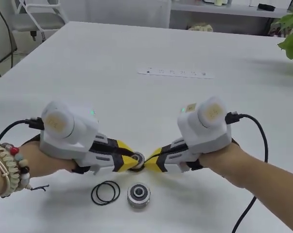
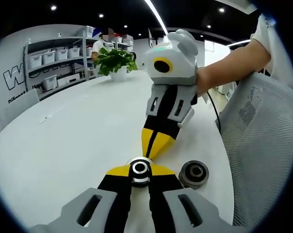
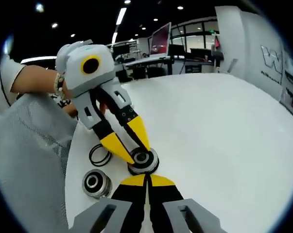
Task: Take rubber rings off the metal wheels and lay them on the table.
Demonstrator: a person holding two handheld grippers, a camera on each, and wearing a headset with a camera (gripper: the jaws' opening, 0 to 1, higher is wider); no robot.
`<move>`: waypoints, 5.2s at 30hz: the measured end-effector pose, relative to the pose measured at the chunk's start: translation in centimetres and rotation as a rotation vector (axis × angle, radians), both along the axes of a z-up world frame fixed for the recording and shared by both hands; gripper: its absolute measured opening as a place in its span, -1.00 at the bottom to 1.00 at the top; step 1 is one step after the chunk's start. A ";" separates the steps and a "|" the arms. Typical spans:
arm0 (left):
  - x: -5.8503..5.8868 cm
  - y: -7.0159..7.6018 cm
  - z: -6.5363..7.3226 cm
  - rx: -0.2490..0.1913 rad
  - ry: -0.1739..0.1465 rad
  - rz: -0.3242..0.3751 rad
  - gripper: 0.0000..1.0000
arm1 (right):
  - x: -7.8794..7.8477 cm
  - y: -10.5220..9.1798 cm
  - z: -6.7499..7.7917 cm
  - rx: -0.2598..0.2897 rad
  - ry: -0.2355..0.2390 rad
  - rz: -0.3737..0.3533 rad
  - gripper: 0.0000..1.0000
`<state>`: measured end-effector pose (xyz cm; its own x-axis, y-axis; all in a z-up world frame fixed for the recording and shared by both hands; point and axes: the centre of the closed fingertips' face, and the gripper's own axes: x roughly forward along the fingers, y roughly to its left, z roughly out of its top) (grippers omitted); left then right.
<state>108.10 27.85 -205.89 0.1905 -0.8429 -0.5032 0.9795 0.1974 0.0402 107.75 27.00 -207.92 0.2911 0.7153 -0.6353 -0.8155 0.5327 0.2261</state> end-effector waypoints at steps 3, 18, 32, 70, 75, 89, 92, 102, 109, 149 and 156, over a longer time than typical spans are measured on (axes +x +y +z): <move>0.1 0.0 0.0 0.001 -0.005 0.010 -0.86 | 0.3 -0.2 0.1 0.014 0.044 -0.038 -1.00; 0.3 0.0 -0.1 0.008 -0.017 0.006 -0.86 | 0.4 0.2 1.5 0.126 0.102 -0.099 -1.00; 0.6 0.1 -0.3 0.005 -0.016 0.009 -0.86 | 0.4 2.0 3.6 0.158 0.038 -0.057 -1.00; -3.9 5.7 9.3 0.020 -0.081 -0.104 0.48 | -1.4 4.3 5.1 0.241 0.101 0.003 -1.00; -5.4 7.2 10.7 -0.011 -0.090 -0.069 0.52 | -2.0 5.1 5.3 0.244 0.105 0.033 -1.00; -6.4 11.2 9.7 -0.053 -0.085 0.073 0.54 | -4.2 7.0 4.8 0.236 0.149 0.120 -1.00; -6.5 11.9 8.6 -0.060 -0.053 0.114 0.54 | -4.6 7.4 4.2 0.224 0.169 0.139 -1.00; -7.3 12.7 6.6 -0.068 -0.007 0.177 0.51 | -6.0 8.0 2.2 0.163 0.203 0.186 -1.00; -8.0 12.5 6.2 -0.064 0.013 0.179 0.49 | -6.0 8.0 2.5 0.184 0.219 0.174 -1.00; -8.5 12.3 5.3 -0.040 0.044 0.187 0.47 | -4.1 6.2 1.4 0.105 0.186 0.069 -0.89; -8.5 12.3 5.4 -0.046 0.049 0.185 0.47 | -3.3 5.7 2.3 0.121 0.155 0.050 -0.89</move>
<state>99.56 40.13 -200.52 0.3208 -0.8181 -0.4774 0.9268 0.3751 -0.0199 104.49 32.71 -205.58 0.1591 0.8004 -0.5779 -0.7906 0.4539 0.4110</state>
